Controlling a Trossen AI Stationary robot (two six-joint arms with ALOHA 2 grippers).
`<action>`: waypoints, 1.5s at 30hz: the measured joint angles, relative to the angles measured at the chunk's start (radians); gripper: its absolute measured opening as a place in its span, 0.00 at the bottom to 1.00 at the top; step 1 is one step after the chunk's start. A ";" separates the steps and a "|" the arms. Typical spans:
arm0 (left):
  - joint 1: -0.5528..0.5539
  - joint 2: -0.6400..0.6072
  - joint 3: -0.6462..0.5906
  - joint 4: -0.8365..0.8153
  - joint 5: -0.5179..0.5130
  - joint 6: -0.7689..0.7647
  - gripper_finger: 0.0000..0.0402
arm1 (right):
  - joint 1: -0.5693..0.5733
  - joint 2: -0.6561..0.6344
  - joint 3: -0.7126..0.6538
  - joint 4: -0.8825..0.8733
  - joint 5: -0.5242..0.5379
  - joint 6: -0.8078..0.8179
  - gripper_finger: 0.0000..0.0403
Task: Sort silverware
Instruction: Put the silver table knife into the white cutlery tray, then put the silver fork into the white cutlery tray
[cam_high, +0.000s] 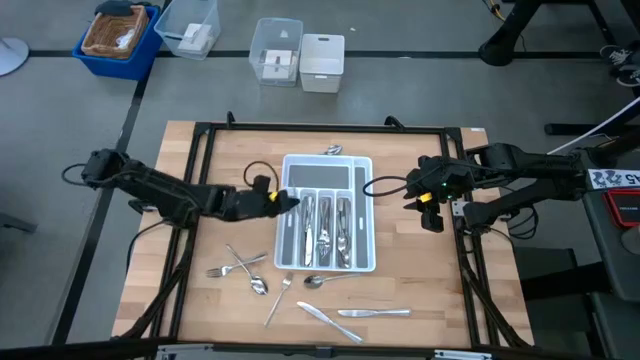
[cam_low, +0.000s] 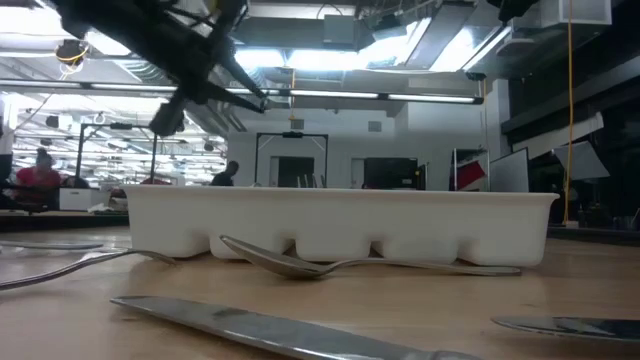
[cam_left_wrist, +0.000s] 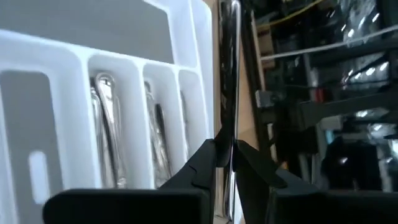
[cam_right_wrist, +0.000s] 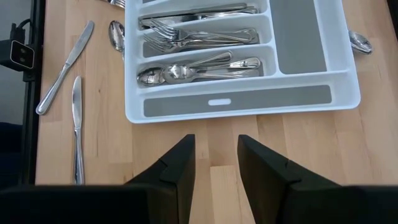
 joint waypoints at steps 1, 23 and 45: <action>0.021 0.000 0.000 -0.007 0.033 0.020 0.08 | 0.000 0.000 0.000 0.000 0.000 0.000 0.30; 0.095 0.251 0.000 0.058 0.188 0.122 0.11 | -0.002 0.000 0.000 0.016 0.003 0.000 0.30; 0.113 0.275 0.000 0.162 0.495 0.166 0.26 | -0.002 0.000 0.000 0.015 -0.002 0.000 0.30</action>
